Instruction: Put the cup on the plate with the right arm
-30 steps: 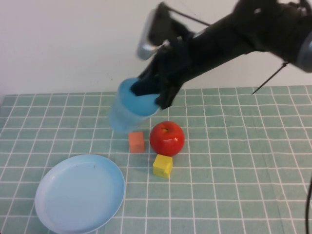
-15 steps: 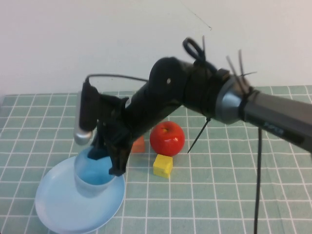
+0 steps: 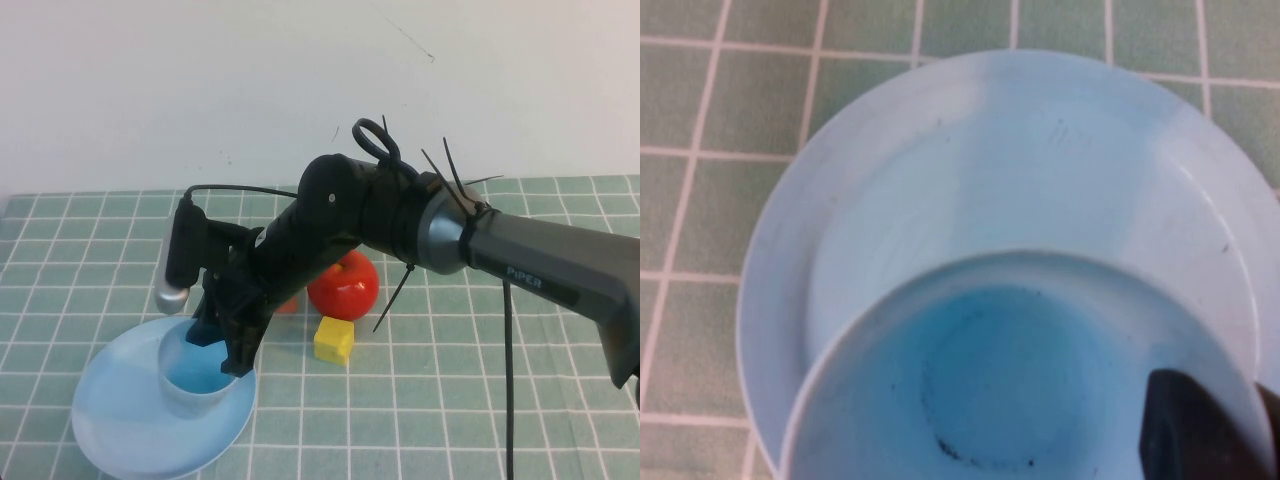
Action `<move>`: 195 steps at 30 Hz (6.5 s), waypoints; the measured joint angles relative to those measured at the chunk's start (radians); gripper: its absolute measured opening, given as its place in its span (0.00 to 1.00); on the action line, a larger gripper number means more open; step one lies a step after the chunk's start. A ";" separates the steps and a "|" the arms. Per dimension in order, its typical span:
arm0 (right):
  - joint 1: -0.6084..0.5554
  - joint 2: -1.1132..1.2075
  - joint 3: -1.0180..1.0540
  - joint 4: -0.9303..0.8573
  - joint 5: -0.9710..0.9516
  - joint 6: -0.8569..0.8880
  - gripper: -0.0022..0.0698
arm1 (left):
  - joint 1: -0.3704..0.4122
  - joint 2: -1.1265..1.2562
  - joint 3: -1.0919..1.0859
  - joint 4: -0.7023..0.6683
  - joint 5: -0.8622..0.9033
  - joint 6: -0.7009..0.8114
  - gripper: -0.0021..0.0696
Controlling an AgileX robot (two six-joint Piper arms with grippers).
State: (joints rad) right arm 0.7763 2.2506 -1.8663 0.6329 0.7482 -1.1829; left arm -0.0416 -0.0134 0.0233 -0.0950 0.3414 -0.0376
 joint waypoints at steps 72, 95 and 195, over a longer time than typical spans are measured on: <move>-0.004 0.005 -0.521 -0.575 0.465 0.296 0.13 | 0.000 0.000 0.000 0.000 0.000 0.000 0.03; -0.122 -0.424 -0.535 -0.759 0.489 0.569 0.03 | 0.000 0.000 0.000 0.000 0.000 0.000 0.03; -0.717 -2.107 1.260 -0.660 0.017 0.979 0.03 | 0.000 0.000 0.000 0.000 0.000 -0.001 0.03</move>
State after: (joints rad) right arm 0.0595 0.1435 -0.6065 -0.0269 0.7648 -0.2038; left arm -0.0416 -0.0134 0.0233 -0.0950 0.3414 -0.0384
